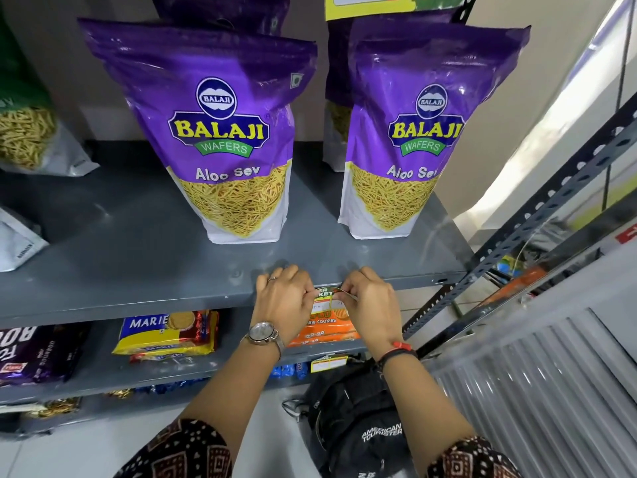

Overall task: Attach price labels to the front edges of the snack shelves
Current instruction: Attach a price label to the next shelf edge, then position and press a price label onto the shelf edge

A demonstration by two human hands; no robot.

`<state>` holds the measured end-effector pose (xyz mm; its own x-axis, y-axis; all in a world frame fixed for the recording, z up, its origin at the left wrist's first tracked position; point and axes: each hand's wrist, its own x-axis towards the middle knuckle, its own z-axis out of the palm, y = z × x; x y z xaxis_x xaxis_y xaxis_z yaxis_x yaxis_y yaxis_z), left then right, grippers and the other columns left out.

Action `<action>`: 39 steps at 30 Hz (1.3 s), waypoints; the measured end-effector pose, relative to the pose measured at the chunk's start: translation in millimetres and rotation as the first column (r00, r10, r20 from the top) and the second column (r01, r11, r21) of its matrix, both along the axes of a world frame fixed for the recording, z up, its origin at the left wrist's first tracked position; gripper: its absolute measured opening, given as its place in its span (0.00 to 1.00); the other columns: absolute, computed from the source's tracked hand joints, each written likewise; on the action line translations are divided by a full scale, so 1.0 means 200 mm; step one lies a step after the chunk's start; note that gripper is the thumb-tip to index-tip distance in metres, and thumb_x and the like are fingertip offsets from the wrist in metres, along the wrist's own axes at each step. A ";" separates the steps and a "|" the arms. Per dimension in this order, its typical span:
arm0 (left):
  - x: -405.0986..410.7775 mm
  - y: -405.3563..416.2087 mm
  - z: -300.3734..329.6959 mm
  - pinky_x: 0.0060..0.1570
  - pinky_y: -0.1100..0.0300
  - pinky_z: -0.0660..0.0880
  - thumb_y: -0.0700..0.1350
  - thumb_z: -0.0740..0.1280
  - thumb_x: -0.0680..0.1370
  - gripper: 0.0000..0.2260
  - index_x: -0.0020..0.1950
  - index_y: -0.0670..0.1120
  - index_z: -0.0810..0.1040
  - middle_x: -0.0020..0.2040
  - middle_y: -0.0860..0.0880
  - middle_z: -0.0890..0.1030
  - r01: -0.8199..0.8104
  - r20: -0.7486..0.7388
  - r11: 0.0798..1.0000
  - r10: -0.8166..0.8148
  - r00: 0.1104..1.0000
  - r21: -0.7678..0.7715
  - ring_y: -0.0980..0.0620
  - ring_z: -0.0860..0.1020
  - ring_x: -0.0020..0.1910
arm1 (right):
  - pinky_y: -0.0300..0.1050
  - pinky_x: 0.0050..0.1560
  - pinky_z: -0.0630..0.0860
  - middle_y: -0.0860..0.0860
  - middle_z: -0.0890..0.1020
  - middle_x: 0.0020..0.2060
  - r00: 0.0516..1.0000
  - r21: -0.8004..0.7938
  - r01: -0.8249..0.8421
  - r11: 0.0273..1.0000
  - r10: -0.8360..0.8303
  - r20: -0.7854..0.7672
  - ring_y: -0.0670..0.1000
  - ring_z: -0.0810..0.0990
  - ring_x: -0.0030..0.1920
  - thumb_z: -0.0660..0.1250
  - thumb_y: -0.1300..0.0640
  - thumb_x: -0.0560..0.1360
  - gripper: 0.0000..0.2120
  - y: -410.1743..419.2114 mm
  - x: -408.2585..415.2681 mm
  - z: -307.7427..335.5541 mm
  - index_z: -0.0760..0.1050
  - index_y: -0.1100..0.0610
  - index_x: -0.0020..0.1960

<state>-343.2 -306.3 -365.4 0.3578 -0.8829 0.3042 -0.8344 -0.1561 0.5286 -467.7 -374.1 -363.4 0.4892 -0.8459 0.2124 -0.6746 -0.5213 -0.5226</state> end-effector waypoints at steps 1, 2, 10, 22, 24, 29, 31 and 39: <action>0.00 0.00 0.00 0.40 0.46 0.65 0.31 0.74 0.65 0.11 0.31 0.42 0.74 0.32 0.43 0.76 -0.004 0.000 1.000 0.004 1.000 -0.003 0.41 0.74 0.33 | 0.52 0.42 0.75 0.58 0.79 0.38 1.000 -0.003 0.000 1.000 0.000 -0.015 0.61 0.77 0.37 0.72 0.61 0.68 0.07 0.00 0.00 0.00 0.74 0.60 0.37; 0.00 -0.01 0.00 0.39 0.46 0.65 0.31 0.74 0.65 0.11 0.31 0.42 0.74 0.32 0.43 0.76 -0.009 0.003 1.000 0.009 1.000 -0.007 0.41 0.74 0.33 | 0.52 0.42 0.75 0.58 0.79 0.39 0.999 -0.005 -0.002 1.000 0.001 -0.033 0.62 0.78 0.38 0.72 0.61 0.68 0.07 0.00 0.00 0.01 0.74 0.60 0.38; 0.00 -0.02 -0.02 0.41 0.47 0.62 0.32 0.73 0.66 0.10 0.38 0.41 0.73 0.38 0.40 0.76 0.000 0.001 1.000 0.000 1.000 -0.016 0.39 0.74 0.38 | 0.53 0.51 0.71 0.56 0.77 0.51 0.982 -0.068 -0.056 0.996 0.043 -0.182 0.61 0.76 0.50 0.72 0.54 0.68 0.21 -0.03 -0.02 0.06 0.66 0.56 0.55; 0.03 -0.02 -0.02 0.37 0.47 0.62 0.32 0.76 0.63 0.09 0.37 0.40 0.80 0.39 0.40 0.79 0.050 0.054 0.996 -0.046 0.997 -0.070 0.36 0.75 0.38 | 0.54 0.55 0.69 0.55 0.76 0.52 0.973 -0.068 -0.082 0.994 0.065 -0.220 0.58 0.75 0.53 0.68 0.49 0.71 0.19 -0.05 -0.01 0.05 0.66 0.56 0.55; 0.04 -0.01 0.00 0.36 0.45 0.67 0.33 0.75 0.64 0.08 0.39 0.40 0.80 0.40 0.40 0.79 0.080 0.075 0.994 -0.075 0.994 -0.069 0.37 0.76 0.39 | 0.55 0.53 0.70 0.56 0.76 0.52 0.972 -0.072 -0.108 0.992 0.090 -0.219 0.59 0.75 0.53 0.67 0.47 0.71 0.19 -0.04 -0.03 0.09 0.67 0.56 0.56; 0.10 0.06 0.24 0.47 0.47 0.68 0.46 0.58 0.74 0.13 0.56 0.45 0.73 0.52 0.40 0.80 0.158 0.231 0.962 -0.105 0.967 -0.225 0.45 0.70 0.50 | 0.47 0.47 0.67 0.57 0.78 0.47 0.987 -0.333 0.062 0.941 -0.007 0.163 0.53 0.71 0.47 0.56 0.46 0.73 0.15 0.02 -0.02 0.32 0.70 0.55 0.52; 0.13 0.08 0.40 0.52 0.49 0.65 0.44 0.57 0.76 0.13 0.60 0.46 0.70 0.58 0.42 0.77 0.200 0.336 0.914 -0.076 0.939 -0.352 0.45 0.71 0.54 | 0.44 0.47 0.63 0.58 0.78 0.46 0.931 -0.374 0.167 0.912 -0.020 0.366 0.50 0.68 0.47 0.57 0.49 0.73 0.12 0.05 0.00 0.48 0.71 0.55 0.50; 0.16 0.08 1.22 0.62 0.53 0.56 0.41 0.58 0.76 0.15 0.63 0.49 0.65 0.64 0.48 0.65 0.398 0.587 0.632 0.112 0.802 -0.665 0.48 0.64 0.63 | 0.48 0.54 0.66 0.59 0.75 0.48 0.658 -0.389 0.307 0.869 0.101 0.746 0.53 0.70 0.51 0.56 0.49 0.73 0.12 0.10 0.15 1.09 0.68 0.55 0.52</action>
